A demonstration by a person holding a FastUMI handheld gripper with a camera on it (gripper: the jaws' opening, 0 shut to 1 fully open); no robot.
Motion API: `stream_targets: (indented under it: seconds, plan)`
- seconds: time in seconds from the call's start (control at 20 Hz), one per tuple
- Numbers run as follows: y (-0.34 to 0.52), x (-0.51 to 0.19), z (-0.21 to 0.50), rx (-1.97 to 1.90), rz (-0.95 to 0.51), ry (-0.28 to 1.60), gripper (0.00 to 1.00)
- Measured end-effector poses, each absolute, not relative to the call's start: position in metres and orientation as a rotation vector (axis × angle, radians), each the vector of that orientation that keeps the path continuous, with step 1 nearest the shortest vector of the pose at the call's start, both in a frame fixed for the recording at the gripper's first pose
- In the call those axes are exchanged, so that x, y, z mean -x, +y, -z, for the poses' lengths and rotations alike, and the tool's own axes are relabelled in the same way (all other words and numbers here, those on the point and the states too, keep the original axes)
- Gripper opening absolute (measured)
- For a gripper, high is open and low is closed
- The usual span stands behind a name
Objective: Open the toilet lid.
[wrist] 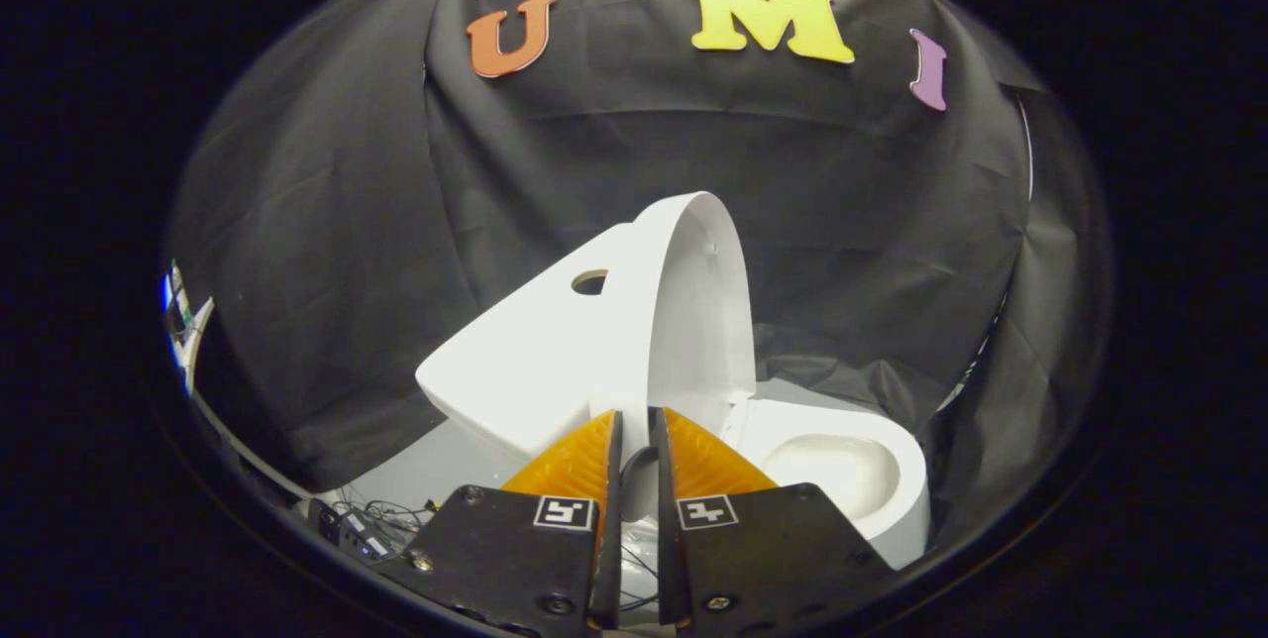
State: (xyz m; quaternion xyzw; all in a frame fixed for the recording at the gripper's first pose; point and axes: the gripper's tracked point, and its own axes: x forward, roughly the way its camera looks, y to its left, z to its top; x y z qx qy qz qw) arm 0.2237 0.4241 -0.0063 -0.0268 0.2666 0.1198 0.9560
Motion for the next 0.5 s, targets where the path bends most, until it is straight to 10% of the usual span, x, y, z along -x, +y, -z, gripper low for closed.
stream_targets:
  seconds: [0.15,0.5]
  plan:
    - [0.429,-0.220,0.014,0.026,-0.287,0.558,0.24]
    - [0.400,-0.198,-0.025,0.012,-0.310,0.474,0.82]
